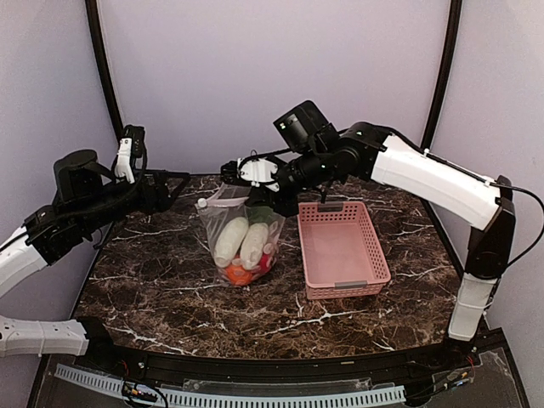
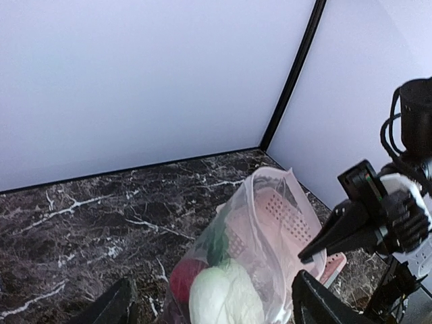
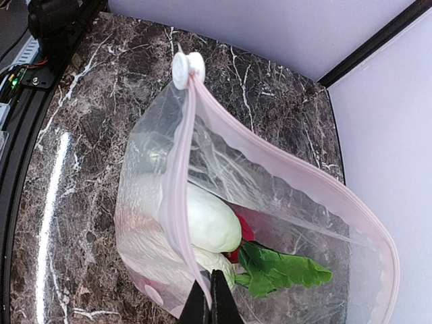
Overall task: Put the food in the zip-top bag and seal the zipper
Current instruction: Pass from the right arm to the left
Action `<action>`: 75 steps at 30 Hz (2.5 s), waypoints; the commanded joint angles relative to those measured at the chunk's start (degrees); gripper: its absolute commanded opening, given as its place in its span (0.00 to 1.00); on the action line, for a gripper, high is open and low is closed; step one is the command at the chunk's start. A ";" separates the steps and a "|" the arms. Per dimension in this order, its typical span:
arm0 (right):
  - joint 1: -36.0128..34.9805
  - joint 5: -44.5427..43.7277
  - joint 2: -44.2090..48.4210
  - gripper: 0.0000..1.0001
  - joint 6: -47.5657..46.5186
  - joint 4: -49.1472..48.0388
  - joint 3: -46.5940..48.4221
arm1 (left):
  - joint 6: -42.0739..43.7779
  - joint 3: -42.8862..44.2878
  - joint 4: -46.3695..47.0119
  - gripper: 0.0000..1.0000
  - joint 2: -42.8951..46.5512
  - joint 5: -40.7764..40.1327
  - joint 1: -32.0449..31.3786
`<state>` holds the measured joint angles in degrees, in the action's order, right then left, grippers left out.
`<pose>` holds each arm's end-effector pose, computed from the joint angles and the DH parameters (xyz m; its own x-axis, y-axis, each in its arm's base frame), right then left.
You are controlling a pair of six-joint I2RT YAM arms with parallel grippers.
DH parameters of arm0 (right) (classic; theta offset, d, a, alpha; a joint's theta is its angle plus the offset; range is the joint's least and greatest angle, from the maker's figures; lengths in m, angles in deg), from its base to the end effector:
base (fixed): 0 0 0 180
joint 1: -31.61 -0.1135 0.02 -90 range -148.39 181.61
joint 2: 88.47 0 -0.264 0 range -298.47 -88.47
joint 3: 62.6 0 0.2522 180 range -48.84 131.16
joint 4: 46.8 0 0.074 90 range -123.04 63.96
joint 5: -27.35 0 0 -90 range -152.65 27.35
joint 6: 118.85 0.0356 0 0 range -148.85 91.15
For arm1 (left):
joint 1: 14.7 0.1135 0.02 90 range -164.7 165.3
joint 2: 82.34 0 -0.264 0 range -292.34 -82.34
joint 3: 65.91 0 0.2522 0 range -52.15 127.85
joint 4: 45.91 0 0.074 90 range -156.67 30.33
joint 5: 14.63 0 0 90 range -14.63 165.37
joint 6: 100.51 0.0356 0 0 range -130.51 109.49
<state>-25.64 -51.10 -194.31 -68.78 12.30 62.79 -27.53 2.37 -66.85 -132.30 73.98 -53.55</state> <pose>0.2178 0.3518 0.3825 0.3184 -0.6675 -0.6731 -0.9170 -0.0369 -0.3971 0.1556 -0.1242 0.3899 -0.2121 -0.2049 -0.9555 0.5712 0.7674 -0.2913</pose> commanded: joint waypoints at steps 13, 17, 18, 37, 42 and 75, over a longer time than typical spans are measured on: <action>1.54 6.23 2.15 0.00 6.30 -2.30 -1.40 | 8.95 -20.42 22.48 0.71 3.91 18.85 -0.15; 1.75 6.11 2.39 0.00 6.26 -2.19 -1.86 | 10.41 -20.70 25.39 0.66 0.95 21.25 -0.17; 1.71 6.26 2.33 0.00 6.37 -2.12 -1.89 | 10.93 -20.74 26.19 0.65 0.28 21.36 -0.15; 2.08 6.41 2.12 0.00 6.96 -2.01 -1.52 | 13.05 -20.86 30.26 0.44 -3.78 22.73 -0.15; 2.19 6.51 2.17 0.00 7.08 -2.01 -1.34 | 13.27 -21.68 30.82 0.42 -3.98 22.02 -0.09; 6.09 4.77 4.22 0.20 2.53 3.14 4.61 | 24.56 -8.31 12.04 0.01 -6.87 27.15 1.41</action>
<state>-20.22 -45.79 -192.59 -64.25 14.48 65.90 -8.42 -11.18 -45.69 -139.29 98.50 -52.46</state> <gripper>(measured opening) 0.190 0.011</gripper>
